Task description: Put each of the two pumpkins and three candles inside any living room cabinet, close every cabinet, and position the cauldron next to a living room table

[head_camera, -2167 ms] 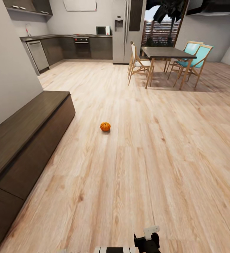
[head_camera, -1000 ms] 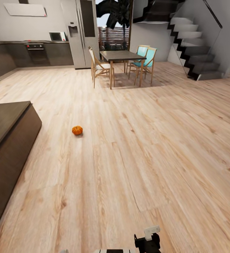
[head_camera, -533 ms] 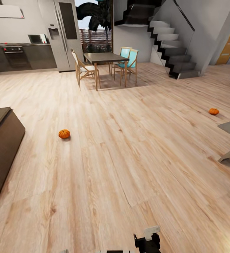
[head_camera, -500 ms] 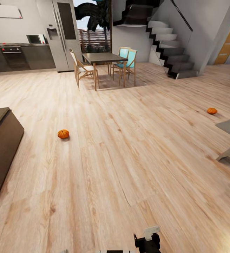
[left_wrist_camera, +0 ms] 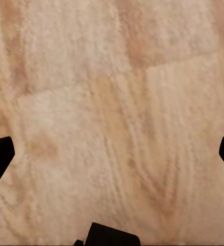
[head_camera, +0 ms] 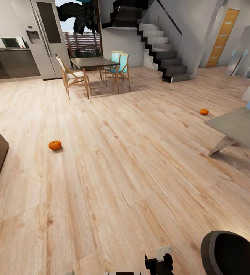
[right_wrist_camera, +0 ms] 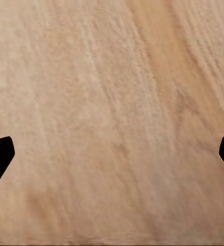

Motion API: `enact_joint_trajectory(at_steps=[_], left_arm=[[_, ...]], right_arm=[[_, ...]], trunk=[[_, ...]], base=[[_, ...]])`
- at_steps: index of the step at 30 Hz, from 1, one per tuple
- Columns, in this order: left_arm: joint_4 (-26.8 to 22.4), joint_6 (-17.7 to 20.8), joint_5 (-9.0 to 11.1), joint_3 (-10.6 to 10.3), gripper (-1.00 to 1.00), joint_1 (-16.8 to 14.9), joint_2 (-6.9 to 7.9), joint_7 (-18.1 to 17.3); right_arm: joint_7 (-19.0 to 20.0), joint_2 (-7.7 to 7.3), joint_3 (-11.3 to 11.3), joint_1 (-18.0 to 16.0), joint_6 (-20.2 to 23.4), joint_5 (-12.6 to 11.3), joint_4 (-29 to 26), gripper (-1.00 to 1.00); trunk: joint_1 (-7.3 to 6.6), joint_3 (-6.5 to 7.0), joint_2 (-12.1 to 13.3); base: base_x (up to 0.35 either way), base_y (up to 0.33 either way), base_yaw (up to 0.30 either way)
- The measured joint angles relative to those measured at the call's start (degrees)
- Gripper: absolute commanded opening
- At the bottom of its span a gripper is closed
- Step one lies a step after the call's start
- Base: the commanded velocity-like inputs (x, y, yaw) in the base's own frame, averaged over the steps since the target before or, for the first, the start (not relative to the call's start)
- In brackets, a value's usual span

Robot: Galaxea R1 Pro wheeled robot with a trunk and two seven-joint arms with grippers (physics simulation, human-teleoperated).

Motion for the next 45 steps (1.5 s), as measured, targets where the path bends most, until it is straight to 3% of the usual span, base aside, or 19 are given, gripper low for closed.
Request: enact_joint_trajectory(at_steps=[10,28,45], left_arm=[[0.0,0.0,0.0,0.0,1.0,0.0,0.0,0.0],[0.0,0.1,-0.1,0.0,1.0,0.0,-0.08,0.0],[0.4,0.0,-0.2,-0.1,1.0,0.0,-0.26,0.1]], right_arm=[[4.3,-0.23,0.0,0.0,0.0,0.0,0.2,1.0],[4.6,-0.47,0.0,0.5,-0.2,0.0,0.1,1.0],[4.6,-0.4,0.0,0.8,-0.2,0.1,-0.1,1.0]], trunk=[[0.0,-0.11,0.0],[0.0,0.99,0.0],[0.0,1.78,0.0]], base=[[-0.134,0.171,-0.267],[0.127,0.252,-0.246],[0.082,0.022,-0.202]])
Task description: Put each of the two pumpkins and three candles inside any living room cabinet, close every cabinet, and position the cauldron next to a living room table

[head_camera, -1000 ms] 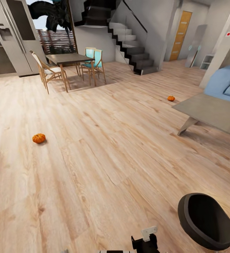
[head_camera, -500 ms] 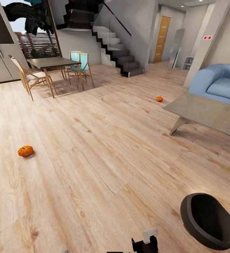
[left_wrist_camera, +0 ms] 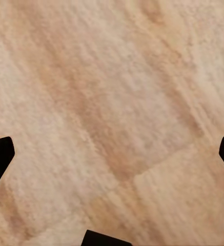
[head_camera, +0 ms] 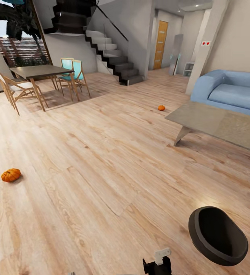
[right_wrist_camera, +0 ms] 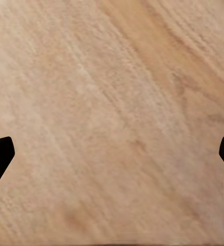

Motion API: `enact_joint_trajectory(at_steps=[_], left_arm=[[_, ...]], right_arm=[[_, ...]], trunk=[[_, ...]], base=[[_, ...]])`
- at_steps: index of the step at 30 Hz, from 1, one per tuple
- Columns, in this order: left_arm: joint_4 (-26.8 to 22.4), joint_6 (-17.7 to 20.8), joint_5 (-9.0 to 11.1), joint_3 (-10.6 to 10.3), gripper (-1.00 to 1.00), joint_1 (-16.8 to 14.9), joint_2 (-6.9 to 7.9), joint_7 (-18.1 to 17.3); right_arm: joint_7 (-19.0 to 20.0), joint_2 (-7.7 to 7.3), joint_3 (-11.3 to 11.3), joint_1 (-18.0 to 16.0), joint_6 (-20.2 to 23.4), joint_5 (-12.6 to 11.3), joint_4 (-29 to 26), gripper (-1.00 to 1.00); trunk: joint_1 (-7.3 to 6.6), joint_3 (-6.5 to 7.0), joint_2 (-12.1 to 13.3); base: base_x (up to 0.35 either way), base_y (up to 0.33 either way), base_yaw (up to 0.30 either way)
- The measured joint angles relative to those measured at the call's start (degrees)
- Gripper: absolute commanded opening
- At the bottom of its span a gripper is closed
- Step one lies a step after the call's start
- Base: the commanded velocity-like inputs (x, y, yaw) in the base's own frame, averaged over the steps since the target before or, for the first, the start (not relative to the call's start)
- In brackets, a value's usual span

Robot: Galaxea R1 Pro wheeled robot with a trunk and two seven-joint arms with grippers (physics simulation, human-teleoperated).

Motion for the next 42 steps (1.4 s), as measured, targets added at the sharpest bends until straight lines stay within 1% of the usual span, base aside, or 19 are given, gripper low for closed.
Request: enact_joint_trajectory(at_steps=[42], left_arm=[[0.1,0.1,0.1,0.0,1.0,0.0,0.09,0.0]], right_arm=[[-0.1,-0.08,0.0,0.0,0.0,0.0,0.1,1.0]], trunk=[[0.0,2.32,0.0]], base=[[0.0,0.0,-0.261]])
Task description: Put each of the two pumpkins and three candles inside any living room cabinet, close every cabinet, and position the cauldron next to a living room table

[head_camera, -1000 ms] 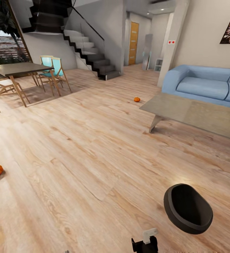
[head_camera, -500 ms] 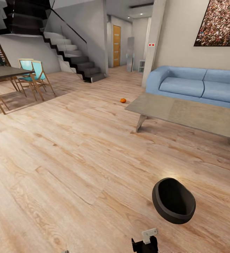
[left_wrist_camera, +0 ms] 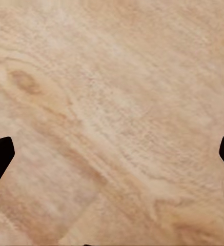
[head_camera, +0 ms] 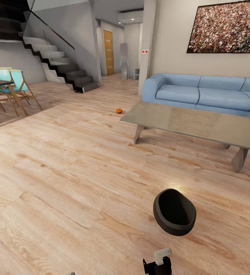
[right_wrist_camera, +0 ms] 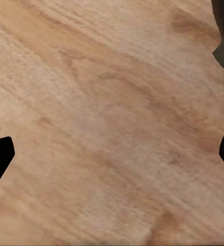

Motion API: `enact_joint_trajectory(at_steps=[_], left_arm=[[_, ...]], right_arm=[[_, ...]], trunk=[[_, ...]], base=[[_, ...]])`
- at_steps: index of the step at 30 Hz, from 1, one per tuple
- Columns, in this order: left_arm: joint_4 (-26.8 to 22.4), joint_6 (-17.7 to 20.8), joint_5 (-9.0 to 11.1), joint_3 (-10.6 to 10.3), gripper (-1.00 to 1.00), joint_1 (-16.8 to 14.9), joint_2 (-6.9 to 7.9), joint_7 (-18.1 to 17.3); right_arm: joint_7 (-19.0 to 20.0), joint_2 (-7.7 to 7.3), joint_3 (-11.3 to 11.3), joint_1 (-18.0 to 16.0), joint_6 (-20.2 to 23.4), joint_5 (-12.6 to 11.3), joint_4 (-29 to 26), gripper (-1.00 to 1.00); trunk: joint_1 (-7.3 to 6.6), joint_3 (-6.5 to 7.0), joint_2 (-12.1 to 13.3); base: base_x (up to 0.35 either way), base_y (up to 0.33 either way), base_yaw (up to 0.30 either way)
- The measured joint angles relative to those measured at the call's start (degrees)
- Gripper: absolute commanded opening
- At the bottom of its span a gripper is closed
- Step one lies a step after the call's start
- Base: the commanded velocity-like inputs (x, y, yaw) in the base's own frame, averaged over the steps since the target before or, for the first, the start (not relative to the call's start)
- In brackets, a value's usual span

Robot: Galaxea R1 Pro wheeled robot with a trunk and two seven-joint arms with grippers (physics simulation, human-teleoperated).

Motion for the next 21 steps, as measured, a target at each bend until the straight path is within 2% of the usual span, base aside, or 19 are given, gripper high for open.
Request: enact_joint_trajectory(at_steps=[21], left_arm=[[0.0,0.0,0.0,0.0,1.0,0.0,0.0,-0.1]], right_arm=[[0.0,0.0,0.0,0.3,0.0,0.0,0.0,1.0]], trunk=[[0.0,1.17,0.0]], base=[[0.0,0.0,-0.261]])
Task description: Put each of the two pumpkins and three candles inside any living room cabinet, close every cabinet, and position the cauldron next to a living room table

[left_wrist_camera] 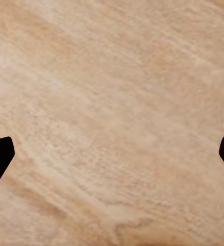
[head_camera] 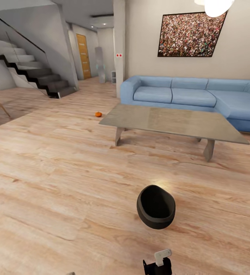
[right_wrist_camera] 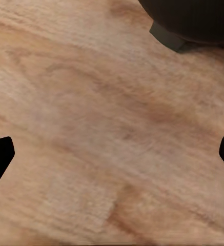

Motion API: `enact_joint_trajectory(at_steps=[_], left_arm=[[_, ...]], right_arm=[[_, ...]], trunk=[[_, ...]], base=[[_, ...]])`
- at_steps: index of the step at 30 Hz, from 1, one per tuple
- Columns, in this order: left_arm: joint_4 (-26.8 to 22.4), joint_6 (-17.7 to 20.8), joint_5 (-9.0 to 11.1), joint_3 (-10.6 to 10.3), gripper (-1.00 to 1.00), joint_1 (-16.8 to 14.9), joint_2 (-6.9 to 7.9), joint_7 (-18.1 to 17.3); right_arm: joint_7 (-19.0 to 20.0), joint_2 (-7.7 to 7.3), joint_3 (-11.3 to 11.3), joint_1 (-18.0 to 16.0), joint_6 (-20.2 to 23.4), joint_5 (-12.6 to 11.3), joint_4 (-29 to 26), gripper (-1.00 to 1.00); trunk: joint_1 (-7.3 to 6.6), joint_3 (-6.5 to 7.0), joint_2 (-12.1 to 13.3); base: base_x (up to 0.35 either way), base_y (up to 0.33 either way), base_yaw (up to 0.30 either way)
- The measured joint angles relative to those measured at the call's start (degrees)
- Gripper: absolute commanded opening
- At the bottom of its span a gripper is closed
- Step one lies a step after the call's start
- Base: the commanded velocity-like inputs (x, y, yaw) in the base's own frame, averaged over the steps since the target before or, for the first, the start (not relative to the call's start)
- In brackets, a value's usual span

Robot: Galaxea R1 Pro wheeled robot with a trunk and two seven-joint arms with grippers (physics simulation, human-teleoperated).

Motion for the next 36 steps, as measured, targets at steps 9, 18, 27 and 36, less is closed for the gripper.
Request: enact_joint_trajectory(at_steps=[9,18,27,36], left_arm=[[0.0,0.0,0.0,0.0,1.0,0.0,0.0,0.0],[0.0,-0.1,-0.1,0.0,1.0,0.0,-0.07,-0.1],[0.3,-0.4,-0.2,-0.3,1.0,0.3,0.26,-0.4],[1.3,-0.2,-1.8,-2.1,1.0,3.3,0.95,-0.5]], right_arm=[[0.0,0.09,0.0,0.0,0.0,0.0,0.0,1.0],[0.0,0.09,0.0,0.0,0.0,0.0,0.0,1.0],[0.0,0.05,0.3,0.3,-0.3,0.3,0.3,1.0],[0.2,-0.43,1.2,1.9,-0.2,1.0,2.1,1.0]], trunk=[[0.0,0.52,0.0],[0.0,1.06,0.0],[0.0,1.36,0.0],[0.0,1.37,0.0]], base=[[0.13,0.0,-0.261],[0.275,0.0,-0.255],[0.179,0.0,-0.097],[0.0,0.0,0.0]])
